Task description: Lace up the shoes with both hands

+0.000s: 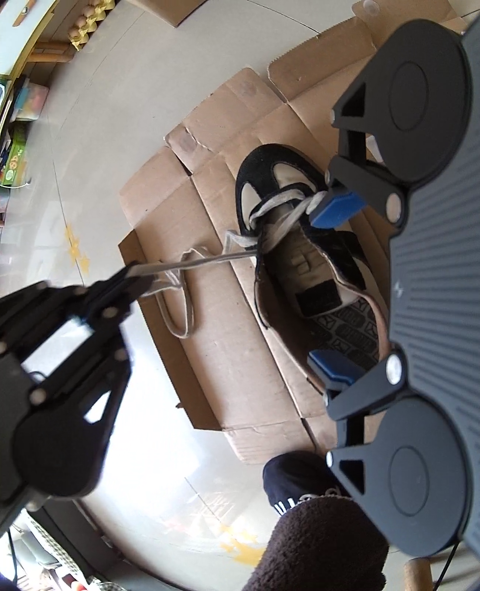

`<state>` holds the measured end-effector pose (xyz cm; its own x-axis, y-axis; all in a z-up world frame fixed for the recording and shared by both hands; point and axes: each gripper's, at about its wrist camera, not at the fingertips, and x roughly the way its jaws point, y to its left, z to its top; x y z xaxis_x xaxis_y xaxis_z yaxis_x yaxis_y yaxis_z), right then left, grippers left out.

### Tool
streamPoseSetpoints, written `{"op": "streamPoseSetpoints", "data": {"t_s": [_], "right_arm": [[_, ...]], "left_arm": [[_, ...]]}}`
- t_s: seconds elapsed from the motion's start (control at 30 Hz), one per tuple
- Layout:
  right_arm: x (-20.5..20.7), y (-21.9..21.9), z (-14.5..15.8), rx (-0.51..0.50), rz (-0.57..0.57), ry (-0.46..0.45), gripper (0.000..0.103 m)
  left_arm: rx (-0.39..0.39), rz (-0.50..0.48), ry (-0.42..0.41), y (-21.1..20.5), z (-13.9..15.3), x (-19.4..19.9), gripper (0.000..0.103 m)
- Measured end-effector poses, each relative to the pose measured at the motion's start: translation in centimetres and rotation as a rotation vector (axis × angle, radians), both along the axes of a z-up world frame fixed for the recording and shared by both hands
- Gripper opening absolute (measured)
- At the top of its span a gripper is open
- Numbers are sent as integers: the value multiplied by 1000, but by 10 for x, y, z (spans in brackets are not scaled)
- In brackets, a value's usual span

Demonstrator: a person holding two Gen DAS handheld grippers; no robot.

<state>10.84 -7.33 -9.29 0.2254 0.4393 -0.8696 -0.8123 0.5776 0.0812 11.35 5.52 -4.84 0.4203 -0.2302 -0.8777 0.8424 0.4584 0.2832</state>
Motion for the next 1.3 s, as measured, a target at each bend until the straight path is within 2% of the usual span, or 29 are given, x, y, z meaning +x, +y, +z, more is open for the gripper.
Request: {"op": "streamPoseSetpoints", "data": {"t_s": [0.27,0.37,0.43,0.57,0.67,0.73,0.77,0.8,0.83,1.0,1.07,1.13,1.3], "right_arm": [[-1,1,-5,-16,7,15,73],[0,0,-7,-11,-8,23,67],[5,-3,-7,-2,-46,38,66],[25,-26,3,100,-191,103,66],[43,-44,5,169,-314,161,51],[57,-58,-3,214,-421,234,36],[61,-62,-6,227,-451,258,31],[65,-65,-10,239,-479,280,22],[69,-68,-15,250,-508,310,18],[81,-72,-41,294,-573,470,18],[83,-72,-48,308,-594,508,17],[82,-70,-47,331,-588,489,6],[69,-50,-23,310,-403,260,4]], "left_arm": [[17,2,-16,12,24,-6,0],[-1,10,-26,12,33,-10,0],[-3,12,-20,11,35,-11,0],[-4,14,-18,11,35,-13,0],[-7,20,-10,13,35,-13,0],[-6,20,-9,13,35,-13,0],[-6,19,-10,13,35,-13,0],[-6,18,-10,14,35,-13,0],[-6,19,-10,14,35,-13,0],[-8,22,-6,15,35,-13,0],[-10,23,-6,15,36,-13,0],[-11,22,-4,16,37,-13,0],[-14,24,-6,19,39,-16,0]]}}
